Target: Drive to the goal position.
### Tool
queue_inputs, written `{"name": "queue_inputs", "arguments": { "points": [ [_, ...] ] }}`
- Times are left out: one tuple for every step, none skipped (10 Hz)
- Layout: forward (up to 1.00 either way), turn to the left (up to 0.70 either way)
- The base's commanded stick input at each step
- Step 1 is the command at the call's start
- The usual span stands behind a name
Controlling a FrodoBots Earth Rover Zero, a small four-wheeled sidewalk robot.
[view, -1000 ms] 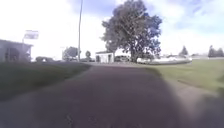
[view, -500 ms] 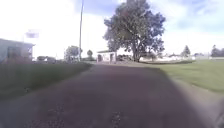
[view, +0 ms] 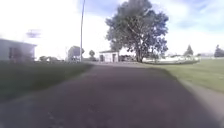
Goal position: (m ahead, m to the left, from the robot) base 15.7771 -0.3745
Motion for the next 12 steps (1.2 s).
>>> {"name": "queue_inputs", "arguments": {
  "points": [
    [0.70, -0.22],
    [0.70, -0.21],
    [0.70, -0.21],
    [0.70, -0.18],
    [0.70, -0.17],
    [0.70, -0.16],
    [0.70, -0.07],
    [0.70, -0.05],
    [0.70, 0.00],
    [0.70, 0.00],
    [0.70, 0.00],
    [0.70, 0.00]
  ]
}}
